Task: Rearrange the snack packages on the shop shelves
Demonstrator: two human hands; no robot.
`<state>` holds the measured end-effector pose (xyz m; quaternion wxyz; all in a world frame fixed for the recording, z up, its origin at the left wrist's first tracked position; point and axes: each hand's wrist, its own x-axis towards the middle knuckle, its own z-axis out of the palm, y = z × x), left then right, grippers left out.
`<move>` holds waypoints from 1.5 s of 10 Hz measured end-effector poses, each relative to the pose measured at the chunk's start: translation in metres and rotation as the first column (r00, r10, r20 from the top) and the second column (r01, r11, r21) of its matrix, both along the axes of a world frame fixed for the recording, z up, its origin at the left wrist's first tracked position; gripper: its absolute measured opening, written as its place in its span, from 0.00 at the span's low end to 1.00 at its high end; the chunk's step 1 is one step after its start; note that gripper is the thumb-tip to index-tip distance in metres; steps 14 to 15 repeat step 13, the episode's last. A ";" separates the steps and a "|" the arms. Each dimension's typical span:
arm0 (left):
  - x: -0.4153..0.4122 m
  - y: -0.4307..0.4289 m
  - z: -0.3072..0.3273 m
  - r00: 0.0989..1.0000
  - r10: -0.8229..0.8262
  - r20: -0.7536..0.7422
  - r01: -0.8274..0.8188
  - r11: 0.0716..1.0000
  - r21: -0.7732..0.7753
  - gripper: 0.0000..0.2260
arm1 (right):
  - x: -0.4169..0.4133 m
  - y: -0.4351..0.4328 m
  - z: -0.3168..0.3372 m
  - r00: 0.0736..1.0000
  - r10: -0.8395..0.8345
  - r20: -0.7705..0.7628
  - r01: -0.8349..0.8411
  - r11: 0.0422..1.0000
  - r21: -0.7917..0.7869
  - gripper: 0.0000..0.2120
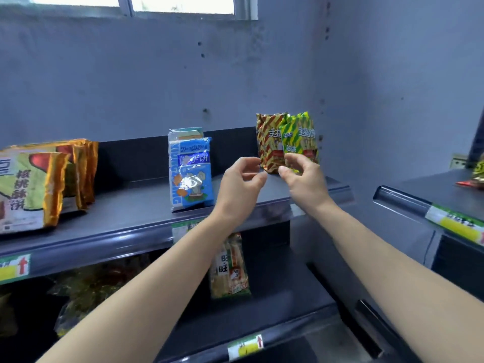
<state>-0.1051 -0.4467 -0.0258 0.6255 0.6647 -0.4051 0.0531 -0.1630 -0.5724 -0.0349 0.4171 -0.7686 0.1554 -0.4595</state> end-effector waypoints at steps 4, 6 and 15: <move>0.043 -0.113 0.006 0.973 0.003 -0.231 0.032 0.988 0.148 0.22 | 0.023 -0.123 0.014 0.969 -0.071 -0.238 0.089 0.994 0.068 0.25; 0.053 -0.153 0.008 0.954 0.031 -0.299 0.031 0.979 0.201 0.26 | 0.043 -0.162 0.020 0.962 0.165 -0.216 -0.081 0.934 0.349 0.39; 0.039 -0.153 0.008 0.961 0.184 -0.209 -0.156 0.978 0.140 0.21 | 0.054 -0.159 0.014 0.966 0.199 -0.164 -0.125 0.918 0.377 0.29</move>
